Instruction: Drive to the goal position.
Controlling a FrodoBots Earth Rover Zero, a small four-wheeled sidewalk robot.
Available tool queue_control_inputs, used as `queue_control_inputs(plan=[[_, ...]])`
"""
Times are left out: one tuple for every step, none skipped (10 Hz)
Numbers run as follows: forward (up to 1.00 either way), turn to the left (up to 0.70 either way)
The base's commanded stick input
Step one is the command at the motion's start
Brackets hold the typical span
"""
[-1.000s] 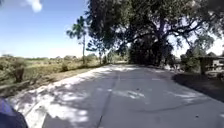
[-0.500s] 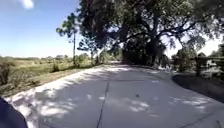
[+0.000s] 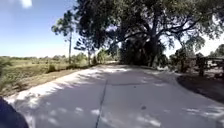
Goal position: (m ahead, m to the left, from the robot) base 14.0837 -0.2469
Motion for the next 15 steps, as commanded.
queue_control_inputs(plan=[[0.7,0.0],[0.7,0.0],[0.7,0.0],[0.7,0.0],[0.7,0.0],[0.7,0.0],[0.7,0.0],[0.7,0.0],[0.7,0.0],[0.7,0.25],[0.7,0.35],[0.7,0.21],[0.7,0.0],[0.7,0.0],[0.7,0.0]])
